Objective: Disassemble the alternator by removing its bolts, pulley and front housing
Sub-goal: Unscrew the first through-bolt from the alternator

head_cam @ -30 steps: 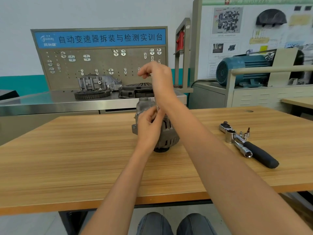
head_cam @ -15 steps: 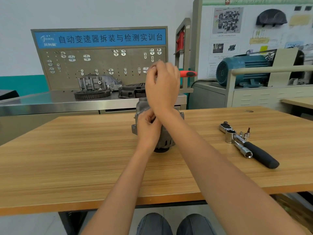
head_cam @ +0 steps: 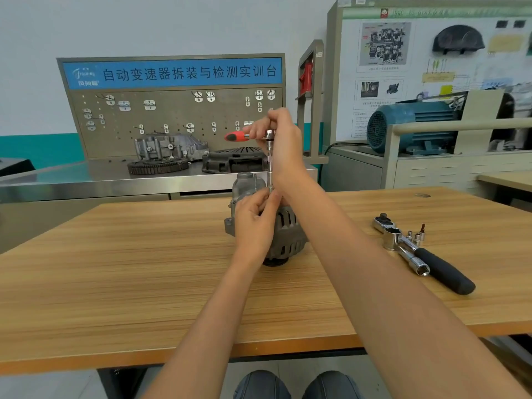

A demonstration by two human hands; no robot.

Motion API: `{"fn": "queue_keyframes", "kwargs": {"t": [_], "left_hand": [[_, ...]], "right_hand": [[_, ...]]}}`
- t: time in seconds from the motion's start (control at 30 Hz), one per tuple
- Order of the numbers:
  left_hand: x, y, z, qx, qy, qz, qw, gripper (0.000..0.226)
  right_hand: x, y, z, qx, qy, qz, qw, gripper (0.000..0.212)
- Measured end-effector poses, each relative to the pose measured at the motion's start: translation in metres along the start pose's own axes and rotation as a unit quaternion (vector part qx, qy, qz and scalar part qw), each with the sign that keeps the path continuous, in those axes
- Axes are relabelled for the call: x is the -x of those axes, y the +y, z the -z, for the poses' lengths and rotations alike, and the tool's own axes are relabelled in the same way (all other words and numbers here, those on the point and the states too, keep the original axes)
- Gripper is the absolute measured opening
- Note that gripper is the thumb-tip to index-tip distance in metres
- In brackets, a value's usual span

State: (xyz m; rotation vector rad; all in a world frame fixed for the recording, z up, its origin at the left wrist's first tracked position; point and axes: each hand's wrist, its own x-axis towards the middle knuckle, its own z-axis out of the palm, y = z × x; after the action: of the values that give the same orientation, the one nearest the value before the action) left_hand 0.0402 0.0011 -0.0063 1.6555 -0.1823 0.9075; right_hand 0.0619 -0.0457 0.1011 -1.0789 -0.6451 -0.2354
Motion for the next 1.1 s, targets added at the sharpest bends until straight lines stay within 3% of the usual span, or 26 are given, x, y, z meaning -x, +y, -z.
{"fn": "queue_keyframes", "kwargs": {"t": [0.07,0.17,0.23,0.33,0.43,0.5,0.63,0.77,0.87,0.93,1.0,1.1], "left_hand": [[-0.001,-0.001,0.0,0.0,0.013,0.023,1.0,0.031],[-0.002,-0.004,-0.001,0.014,0.026,0.055,0.998,0.021],[-0.002,-0.002,-0.001,0.028,0.017,0.062,0.998,0.014],[-0.002,-0.001,-0.001,0.017,0.029,0.061,0.998,0.018],[-0.001,0.001,-0.001,0.003,0.009,0.042,0.999,0.023],[-0.001,0.003,-0.001,0.004,-0.011,0.014,1.0,0.029],[-0.001,0.001,-0.001,-0.005,-0.007,-0.005,1.0,0.033],[-0.002,-0.005,-0.002,-0.014,0.008,0.023,1.0,0.027],[-0.004,-0.006,-0.003,-0.012,0.014,0.055,0.998,0.014],[-0.004,-0.003,-0.004,0.0,0.017,0.055,0.998,0.014],[-0.004,-0.003,-0.004,0.004,0.019,0.047,0.999,0.015],[-0.003,-0.006,-0.003,0.001,0.02,0.052,0.998,0.016]], "right_hand": [[0.007,0.01,-0.005,0.119,0.047,0.089,0.988,0.037],[0.016,0.026,-0.012,0.353,0.144,0.27,0.884,0.017],[0.018,0.027,-0.014,0.389,0.171,0.3,0.854,0.013],[0.017,0.019,-0.015,0.335,0.121,0.256,0.899,0.022],[0.011,0.007,-0.012,0.141,0.061,0.105,0.983,0.037],[0.004,0.002,-0.007,0.048,0.021,0.025,0.998,0.044],[0.001,0.001,-0.004,0.027,0.024,0.003,0.999,0.045],[0.011,0.011,-0.009,0.141,0.056,0.109,0.982,0.034],[0.017,0.022,-0.014,0.316,0.136,0.23,0.91,0.02],[0.02,0.026,-0.017,0.373,0.185,0.27,0.868,0.009],[0.019,0.025,-0.018,0.362,0.185,0.266,0.874,0.009],[0.018,0.017,-0.017,0.269,0.13,0.202,0.933,0.021]]}}
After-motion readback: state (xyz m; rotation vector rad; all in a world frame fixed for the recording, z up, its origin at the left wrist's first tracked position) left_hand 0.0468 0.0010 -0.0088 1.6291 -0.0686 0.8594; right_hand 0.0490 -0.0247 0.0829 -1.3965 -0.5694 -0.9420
